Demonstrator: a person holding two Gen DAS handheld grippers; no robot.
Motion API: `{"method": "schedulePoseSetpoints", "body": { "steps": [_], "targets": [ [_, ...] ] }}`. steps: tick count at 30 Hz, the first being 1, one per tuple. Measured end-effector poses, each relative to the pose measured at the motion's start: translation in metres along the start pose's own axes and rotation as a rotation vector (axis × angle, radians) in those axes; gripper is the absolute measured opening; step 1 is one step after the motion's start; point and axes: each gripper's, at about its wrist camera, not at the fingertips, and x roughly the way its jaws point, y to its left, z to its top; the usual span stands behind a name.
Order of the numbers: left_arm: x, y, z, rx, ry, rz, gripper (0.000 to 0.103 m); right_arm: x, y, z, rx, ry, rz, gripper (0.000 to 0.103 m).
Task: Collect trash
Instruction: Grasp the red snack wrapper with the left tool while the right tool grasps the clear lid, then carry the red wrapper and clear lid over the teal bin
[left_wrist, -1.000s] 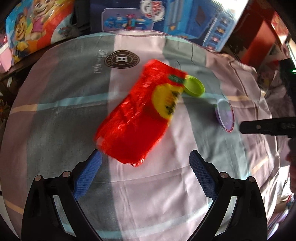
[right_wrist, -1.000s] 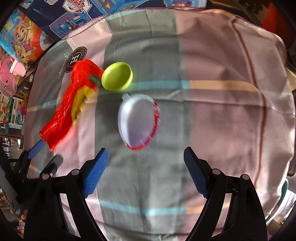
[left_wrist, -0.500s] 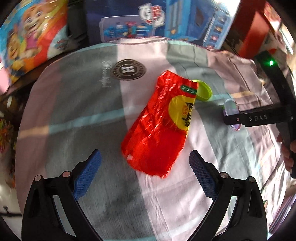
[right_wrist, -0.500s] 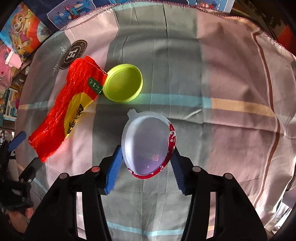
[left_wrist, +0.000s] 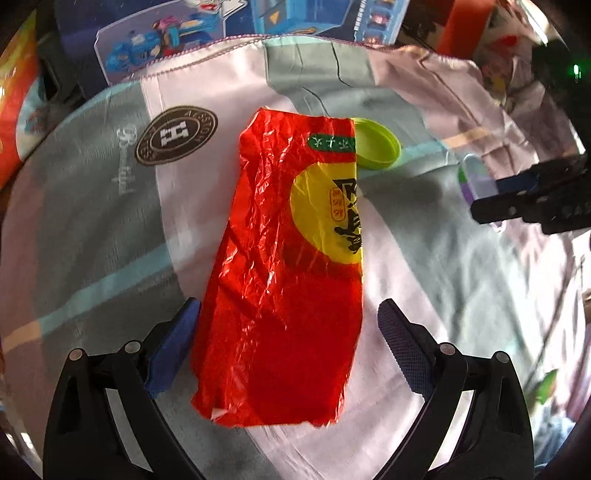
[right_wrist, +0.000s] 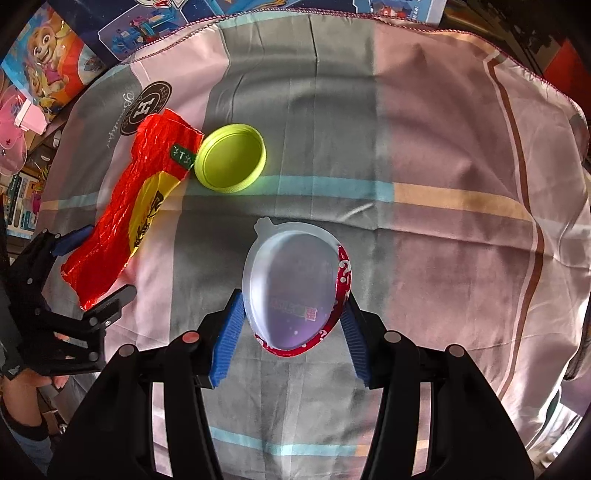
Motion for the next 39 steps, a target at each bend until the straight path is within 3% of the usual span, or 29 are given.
{"method": "schedulePoseSetpoints", "body": {
  "steps": [1, 8, 9, 15, 19, 32, 39],
  "targets": [
    [0.001, -0.002, 0.0, 0.002, -0.01, 0.017, 0.093, 0.0, 0.0, 0.001, 0.0, 0.0, -0.001, 0.05],
    [-0.015, -0.011, -0.003, -0.001, -0.08, 0.079, 0.018, -0.006, -0.006, -0.01, 0.004, -0.013, 0.012, 0.05],
    [-0.017, -0.012, -0.002, -0.009, -0.084, 0.091, 0.014, -0.008, -0.006, -0.012, 0.006, -0.015, 0.016, 0.05],
    [-0.037, -0.019, -0.012, -0.117, -0.108, 0.059, 0.012, -0.025, -0.015, -0.029, 0.006, -0.043, 0.032, 0.05],
    [-0.058, -0.045, -0.016, -0.123, -0.136, 0.019, 0.013, -0.039, -0.028, -0.045, 0.018, -0.063, 0.042, 0.05],
    [-0.078, -0.16, -0.021, -0.03, -0.155, -0.069, 0.013, -0.095, -0.108, -0.125, 0.116, -0.154, 0.042, 0.05],
    [-0.087, -0.253, -0.012, 0.098, -0.145, -0.12, 0.013, -0.129, -0.181, -0.183, 0.219, -0.212, 0.044, 0.05]
  ]
}}
